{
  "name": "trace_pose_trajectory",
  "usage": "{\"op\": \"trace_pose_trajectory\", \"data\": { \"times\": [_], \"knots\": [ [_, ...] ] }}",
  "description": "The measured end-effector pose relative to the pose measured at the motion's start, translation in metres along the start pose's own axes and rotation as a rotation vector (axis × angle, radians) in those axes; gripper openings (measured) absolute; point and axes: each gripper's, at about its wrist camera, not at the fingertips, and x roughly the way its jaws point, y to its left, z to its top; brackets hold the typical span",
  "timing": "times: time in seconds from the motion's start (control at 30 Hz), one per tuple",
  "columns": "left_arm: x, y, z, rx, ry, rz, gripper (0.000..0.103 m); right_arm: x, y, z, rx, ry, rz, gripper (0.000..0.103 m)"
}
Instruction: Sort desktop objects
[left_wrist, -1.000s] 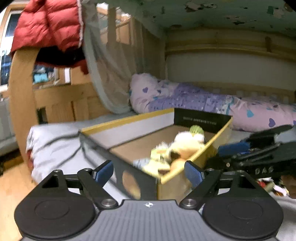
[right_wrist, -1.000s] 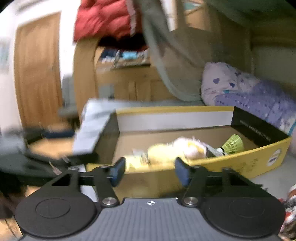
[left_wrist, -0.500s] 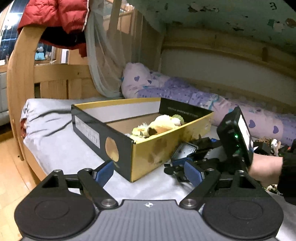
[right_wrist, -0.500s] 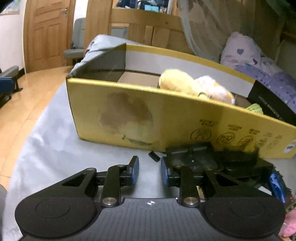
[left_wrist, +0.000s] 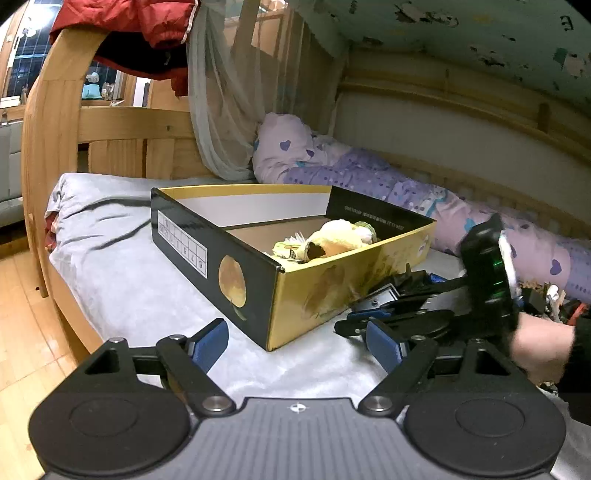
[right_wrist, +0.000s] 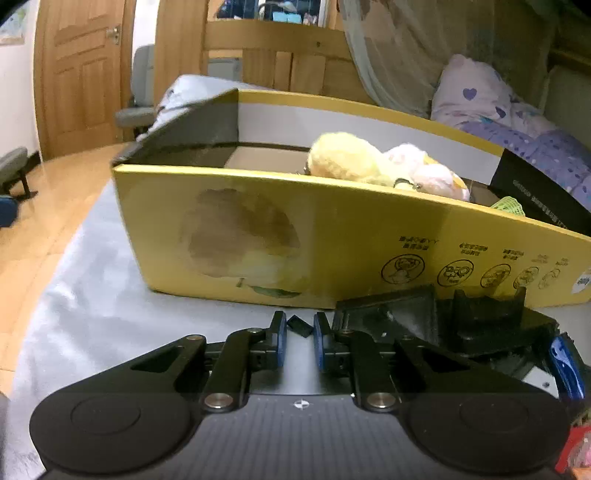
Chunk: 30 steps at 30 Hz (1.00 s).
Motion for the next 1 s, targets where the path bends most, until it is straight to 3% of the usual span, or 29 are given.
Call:
{"op": "trace_pose_trajectory", "data": {
  "times": [0.2,0.33,0.43,0.57,0.8,0.9,0.97,1.0],
  "knots": [
    [0.004,-0.001,-0.001,0.001,0.021,-0.006,0.083,-0.046,-0.001,0.005,0.094,-0.108,0.042,0.017],
    [0.004,-0.005,-0.002,0.017,0.012,0.013,0.083,-0.072,-0.002,0.032,0.131,-0.207,0.066,0.017],
    [0.011,-0.009,-0.003,0.048,0.049,0.005,0.081,-0.079,-0.001,0.056,0.145,-0.265,0.092,0.017],
    [0.014,-0.011,-0.004,0.063,0.052,0.02,0.078,-0.06,0.008,0.081,0.174,-0.252,0.107,0.017],
    [0.017,-0.001,-0.006,0.018,0.065,0.018,0.076,-0.037,0.024,0.078,0.178,-0.208,0.078,0.017],
    [0.018,0.002,-0.006,0.018,0.068,0.032,0.076,-0.039,0.019,0.072,0.213,-0.203,0.09,0.028],
    [0.018,0.005,-0.007,0.022,0.07,0.043,0.076,-0.052,0.013,0.067,0.251,-0.262,0.092,0.048],
    [0.018,0.007,-0.007,0.017,0.072,0.046,0.076,-0.061,0.011,0.064,0.266,-0.29,0.083,0.051]
  ]
}}
